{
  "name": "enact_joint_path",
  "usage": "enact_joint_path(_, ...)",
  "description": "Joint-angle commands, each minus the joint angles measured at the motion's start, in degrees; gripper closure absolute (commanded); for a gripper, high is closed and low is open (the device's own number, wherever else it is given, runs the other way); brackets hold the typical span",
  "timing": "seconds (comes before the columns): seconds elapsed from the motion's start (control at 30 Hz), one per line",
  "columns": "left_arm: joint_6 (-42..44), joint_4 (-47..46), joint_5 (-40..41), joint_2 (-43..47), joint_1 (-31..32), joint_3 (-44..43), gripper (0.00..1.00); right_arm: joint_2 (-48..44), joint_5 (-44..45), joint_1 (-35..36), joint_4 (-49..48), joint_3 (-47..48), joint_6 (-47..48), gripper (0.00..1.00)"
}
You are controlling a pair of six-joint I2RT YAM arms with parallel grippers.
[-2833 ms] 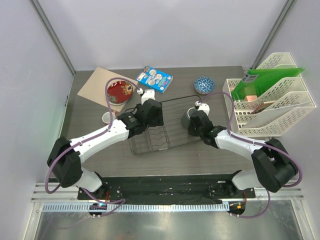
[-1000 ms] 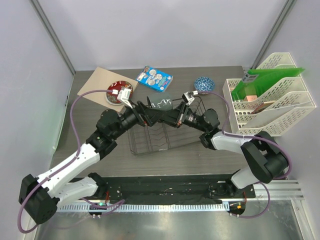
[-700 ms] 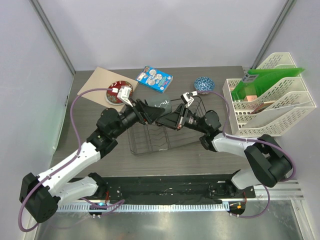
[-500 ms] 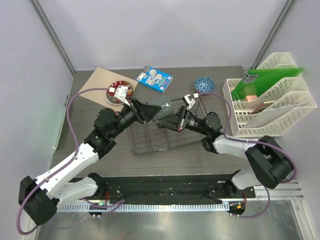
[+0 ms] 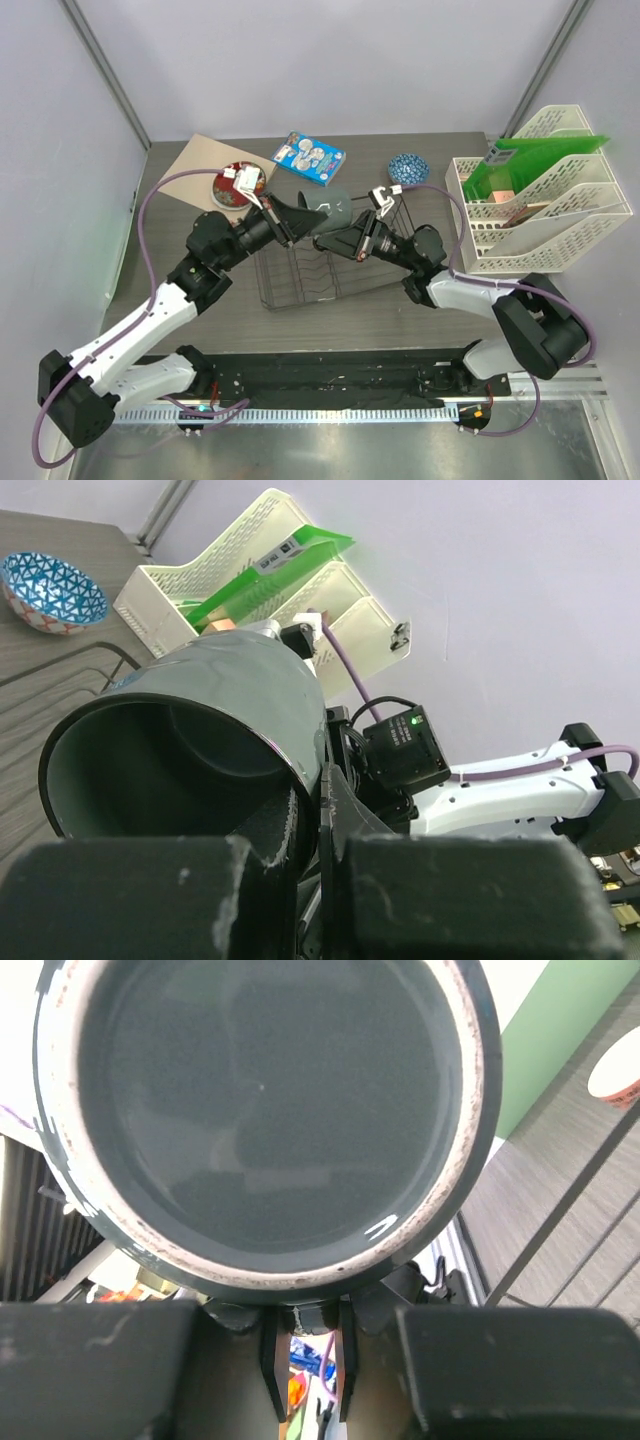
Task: Unload the mixed dishes from the dish rack
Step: Place the cup at the center of the board.
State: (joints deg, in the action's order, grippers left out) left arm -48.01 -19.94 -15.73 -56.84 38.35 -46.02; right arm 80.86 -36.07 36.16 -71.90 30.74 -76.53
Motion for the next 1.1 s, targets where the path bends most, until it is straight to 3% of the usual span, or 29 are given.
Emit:
enact_joint_path(0.0, 7.7, 7.3, 1.3, -1.9, -0.8, -5.2, 1.0, -5.6, -3.0, 1.2, 4.0, 2.4, 9.8, 0.81)
enact_joint_path(0.03, 8.8, 11.3, 5.1, -2.7, -0.7, -8.9, 1.0, -6.8, -1.1, 1.3, 13.5, 3.5, 12.6, 0.55)
enact_joint_path(0.07, 10.4, 19.1, 6.8, -3.1, -0.7, -10.5, 1.0, -8.0, 0.7, 1.3, 18.4, 4.1, 15.3, 0.44)
enact_joint_path(0.1, 13.9, 22.7, 8.8, -3.4, -0.7, -12.4, 1.0, -11.5, 2.9, 1.4, 23.7, 4.7, 18.8, 0.36)
enact_joint_path(0.13, 15.9, 25.6, 12.9, -3.4, -0.7, -13.6, 1.0, -13.2, 5.6, 1.5, 36.4, 6.8, 25.9, 0.26)
enact_joint_path(0.23, 21.6, 37.5, 21.1, -3.1, -1.4, -18.4, 1.0, -19.0, 24.3, 3.2, 58.8, 11.8, 39.2, 0.14)
enact_joint_path(0.33, 24.3, 43.8, 25.9, -3.2, -2.4, -23.1, 1.0, -21.1, 40.3, 3.4, 70.0, 14.3, 43.0, 0.1)
enact_joint_path(0.5, 24.0, 58.3, 37.2, -2.5, -3.7, -28.4, 1.0, -22.7, 50.6, 3.5, 76.6, 14.0, 43.3, 0.1)
enact_joint_path(0.63, 23.3, 72.0, 43.0, -3.0, -3.6, -31.0, 1.0, -24.1, 51.9, 3.4, 77.0, 12.0, 44.1, 0.12)
enact_joint_path(0.73, 22.6, 76.5, 45.7, -3.0, -3.7, -28.8, 1.0, -24.3, 52.1, 3.5, 76.6, 11.3, 44.7, 0.13)
enact_joint_path(1.07, 17.5, 71.5, 40.0, -3.4, -6.9, -15.6, 1.0, -24.8, 49.7, 3.4, 74.2, 9.1, 44.7, 0.14)
